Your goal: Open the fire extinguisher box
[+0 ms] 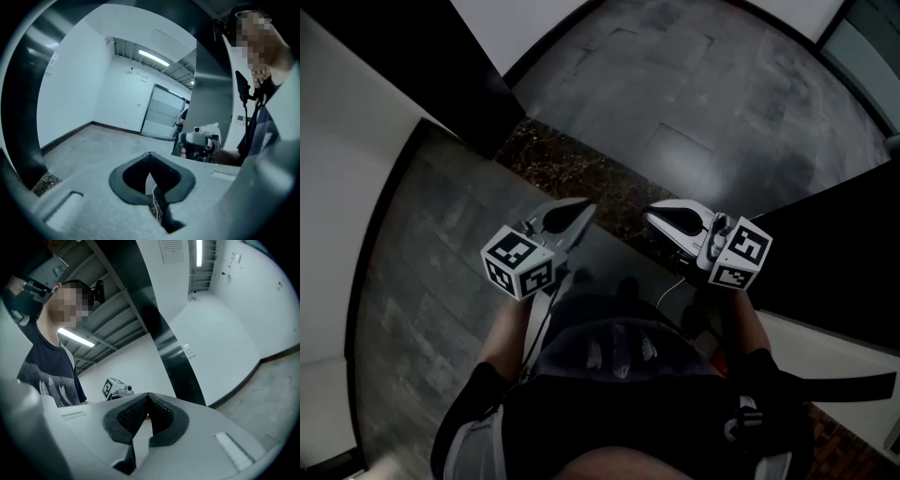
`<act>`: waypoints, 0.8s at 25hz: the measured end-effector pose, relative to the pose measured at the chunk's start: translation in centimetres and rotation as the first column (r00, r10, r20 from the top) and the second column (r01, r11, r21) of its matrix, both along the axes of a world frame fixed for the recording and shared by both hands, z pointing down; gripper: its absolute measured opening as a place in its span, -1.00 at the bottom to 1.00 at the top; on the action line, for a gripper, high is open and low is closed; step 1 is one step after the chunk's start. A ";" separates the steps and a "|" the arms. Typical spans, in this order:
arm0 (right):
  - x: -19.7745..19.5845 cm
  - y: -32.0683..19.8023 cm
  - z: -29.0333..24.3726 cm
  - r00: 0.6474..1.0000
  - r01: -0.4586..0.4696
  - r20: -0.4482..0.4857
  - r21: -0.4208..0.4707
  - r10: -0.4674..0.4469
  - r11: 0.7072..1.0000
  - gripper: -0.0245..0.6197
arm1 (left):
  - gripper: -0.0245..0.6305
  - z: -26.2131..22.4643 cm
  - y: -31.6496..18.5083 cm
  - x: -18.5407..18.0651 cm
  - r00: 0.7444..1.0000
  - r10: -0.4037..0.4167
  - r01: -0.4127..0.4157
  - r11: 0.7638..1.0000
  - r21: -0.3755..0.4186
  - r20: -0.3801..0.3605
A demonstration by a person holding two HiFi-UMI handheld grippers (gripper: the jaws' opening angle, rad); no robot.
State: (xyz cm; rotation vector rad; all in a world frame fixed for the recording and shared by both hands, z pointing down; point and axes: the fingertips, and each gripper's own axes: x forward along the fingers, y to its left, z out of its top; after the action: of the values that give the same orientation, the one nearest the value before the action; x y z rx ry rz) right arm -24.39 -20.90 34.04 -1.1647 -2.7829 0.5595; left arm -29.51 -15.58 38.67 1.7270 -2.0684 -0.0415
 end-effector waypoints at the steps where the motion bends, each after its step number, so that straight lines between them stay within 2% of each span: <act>1: -0.5 -0.9 -0.1 1.000 -0.013 0.006 -0.013 0.013 1.000 -0.92 | -0.92 0.1 -0.6 -0.6 1.000 0.001 -0.001 1.000 -0.005 0.000; 6: -3.8 -5.8 -1.3 0.996 -0.092 0.002 -0.093 0.093 0.991 -0.92 | -0.92 -0.3 -4.9 -4.6 0.998 0.062 -0.061 0.998 -0.033 0.009; 9: -6.3 -7.9 -1.8 0.991 -0.132 -0.016 -0.103 0.132 0.986 -0.92 | -0.92 -0.7 -7.0 -7.3 0.994 0.109 -0.109 0.994 -0.033 0.006; 12: -6.0 -8.6 -0.4 0.990 -0.143 -0.012 -0.104 0.143 0.984 -0.92 | -0.92 0.9 -8.2 -8.1 0.992 0.130 -0.130 0.991 -0.018 0.007; 16: -5.3 -8.4 1.5 0.995 -0.104 -0.019 -0.121 0.103 0.987 -0.92 | -0.92 3.3 -9.7 -8.4 0.988 0.152 -0.152 0.988 -0.005 0.012; 18: -9.2 -8.6 1.6 0.995 -0.094 -0.032 -0.120 0.091 0.988 -0.92 | -0.92 3.4 -10.6 -12.6 0.988 0.152 -0.152 0.988 0.007 0.004; 20: -17.1 -9.6 1.0 0.994 -0.084 -0.079 -0.123 0.075 0.989 -0.92 | -0.92 2.8 -11.8 -20.8 0.991 0.131 -0.130 0.991 0.032 -0.034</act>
State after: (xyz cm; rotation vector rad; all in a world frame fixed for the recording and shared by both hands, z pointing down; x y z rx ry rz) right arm -41.51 -30.47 35.01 -1.0345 -2.7760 0.7801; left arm -50.31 -27.33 41.52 1.8624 -1.9341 -0.0629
